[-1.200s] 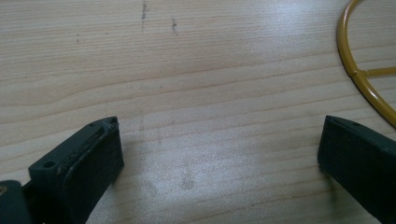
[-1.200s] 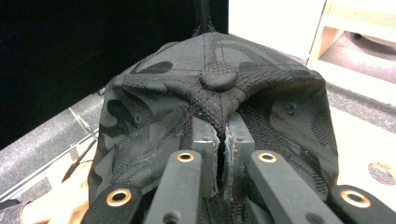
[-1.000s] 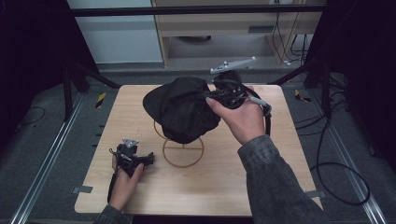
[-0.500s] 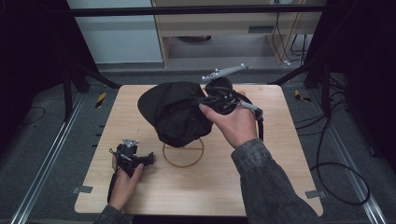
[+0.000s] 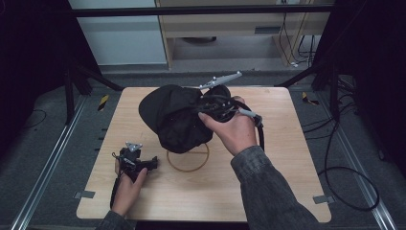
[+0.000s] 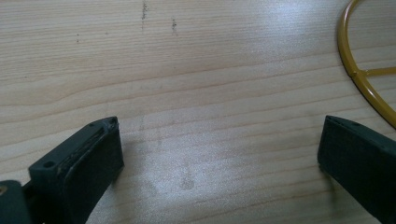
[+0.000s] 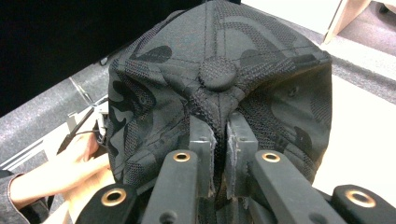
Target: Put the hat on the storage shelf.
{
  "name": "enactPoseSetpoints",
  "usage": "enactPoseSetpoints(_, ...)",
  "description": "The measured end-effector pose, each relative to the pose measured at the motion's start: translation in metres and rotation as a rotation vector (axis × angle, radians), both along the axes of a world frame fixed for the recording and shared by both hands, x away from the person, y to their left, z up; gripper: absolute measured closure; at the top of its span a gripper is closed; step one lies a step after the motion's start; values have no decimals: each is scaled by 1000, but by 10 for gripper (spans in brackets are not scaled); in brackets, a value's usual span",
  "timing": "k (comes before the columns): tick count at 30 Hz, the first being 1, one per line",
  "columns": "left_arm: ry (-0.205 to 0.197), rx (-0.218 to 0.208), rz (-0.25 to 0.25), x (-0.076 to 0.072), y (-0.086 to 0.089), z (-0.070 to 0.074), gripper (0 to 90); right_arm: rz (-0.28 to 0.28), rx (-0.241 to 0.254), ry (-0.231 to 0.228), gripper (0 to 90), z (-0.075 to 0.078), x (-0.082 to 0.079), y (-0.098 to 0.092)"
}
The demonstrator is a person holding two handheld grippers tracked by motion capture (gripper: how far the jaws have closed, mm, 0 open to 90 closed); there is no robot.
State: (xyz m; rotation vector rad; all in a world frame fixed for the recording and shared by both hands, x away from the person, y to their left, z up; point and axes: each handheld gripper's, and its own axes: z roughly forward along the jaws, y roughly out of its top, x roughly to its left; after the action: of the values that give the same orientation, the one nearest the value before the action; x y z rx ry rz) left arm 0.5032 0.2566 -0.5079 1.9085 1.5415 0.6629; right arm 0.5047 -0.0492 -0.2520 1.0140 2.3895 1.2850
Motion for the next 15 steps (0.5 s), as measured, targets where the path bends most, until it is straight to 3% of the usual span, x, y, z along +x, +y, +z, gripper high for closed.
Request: enactPoseSetpoints(15, 0, 0, 0, 0, 0, 0, 0, 0, -31, -3, 822, -10, 4, 10)
